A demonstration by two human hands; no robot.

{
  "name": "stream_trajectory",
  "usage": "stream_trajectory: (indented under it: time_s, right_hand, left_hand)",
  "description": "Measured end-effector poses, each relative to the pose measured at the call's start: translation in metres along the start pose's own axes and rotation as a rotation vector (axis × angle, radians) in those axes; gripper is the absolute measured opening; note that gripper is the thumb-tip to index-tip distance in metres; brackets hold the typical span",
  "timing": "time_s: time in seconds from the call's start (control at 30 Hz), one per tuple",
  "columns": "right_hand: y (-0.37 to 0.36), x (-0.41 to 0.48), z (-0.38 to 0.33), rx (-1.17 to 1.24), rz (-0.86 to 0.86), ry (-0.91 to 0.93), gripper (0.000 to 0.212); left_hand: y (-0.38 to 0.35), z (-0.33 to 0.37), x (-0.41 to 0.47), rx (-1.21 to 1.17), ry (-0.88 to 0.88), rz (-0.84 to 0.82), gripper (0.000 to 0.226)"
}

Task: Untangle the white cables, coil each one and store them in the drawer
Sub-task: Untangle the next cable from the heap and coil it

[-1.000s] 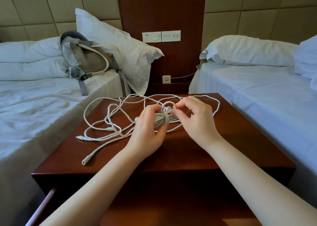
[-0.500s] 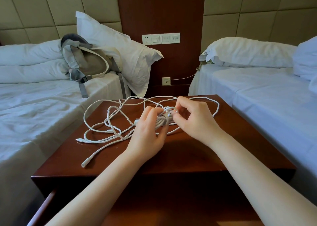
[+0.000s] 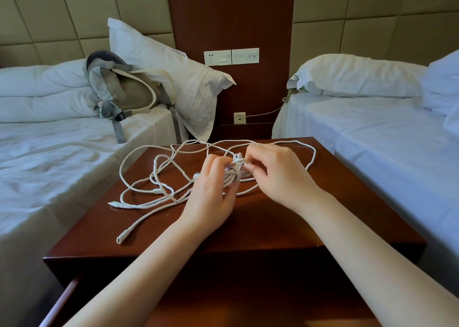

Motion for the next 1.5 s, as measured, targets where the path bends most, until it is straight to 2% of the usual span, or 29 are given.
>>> stream_trajectory:
  time_s: [0.1,0.23,0.33,0.43,0.53,0.67,0.83,1.03,1.1,1.2,1.37,1.43,1.5]
  right_hand:
    - [0.000,-0.004,0.012,0.025,0.030,-0.047,0.009]
    - [-0.006,-0.003,0.027,0.196,-0.048,-0.173,0.007]
    - [-0.005,-0.002,0.020,0.060,-0.057,-0.139,0.006]
    - [-0.001,-0.002,0.008,-0.048,0.014,-0.066,0.007]
    - [-0.002,-0.002,0.010,0.005,0.016,-0.089,0.008]
    - [-0.011,-0.001,0.033,0.156,-0.100,-0.217,0.019]
    - [-0.012,-0.004,0.028,0.095,-0.029,-0.185,0.013]
    - [-0.018,-0.010,0.041,0.386,0.001,-0.296,0.002]
    - [-0.014,-0.013,0.047,0.474,0.050,-0.342,0.011]
    - [-0.004,-0.015,0.050,0.426,0.134,-0.335,0.020]
    - [-0.027,-0.018,0.041,0.463,-0.058,-0.310,0.039]
    - [-0.030,-0.016,0.035,0.417,-0.066,-0.257,0.047]
    - [-0.026,-0.015,0.031,0.319,-0.009,-0.202,0.045]
  left_hand:
    - [-0.002,0.000,0.000,0.011,-0.017,-0.010,0.031]
    - [-0.005,0.002,-0.001,0.025,-0.021,-0.030,0.030]
    - [-0.005,0.003,0.000,0.024,-0.033,-0.025,0.030]
    - [0.000,0.002,0.000,0.001,-0.030,0.013,0.029]
    - [0.001,0.003,0.000,-0.026,-0.035,0.012,0.029]
    - [-0.002,0.005,-0.001,-0.042,-0.035,-0.001,0.038]
    - [0.000,0.001,-0.002,-0.078,-0.003,0.002,0.048]
    - [-0.006,-0.009,-0.001,-0.194,0.135,-0.072,0.056]
    - [-0.005,-0.015,0.000,-0.236,0.188,-0.062,0.052]
    - [-0.005,-0.031,-0.002,-0.424,0.376,-0.053,0.045]
    - [-0.015,-0.045,-0.010,-0.696,0.608,-0.050,0.036]
    - [-0.020,-0.049,-0.013,-0.772,0.677,-0.059,0.033]
    - [-0.023,-0.054,-0.015,-0.848,0.739,-0.059,0.033]
Point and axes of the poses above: each hand's wrist, its own x-axis towards the middle knuckle, its own y-axis out of the back of the hand, z = x × y, the point moved 10 cm from there along x, towards the middle knuckle, and after that the axes turned 2 degrees about x, right-handed, at the moved point
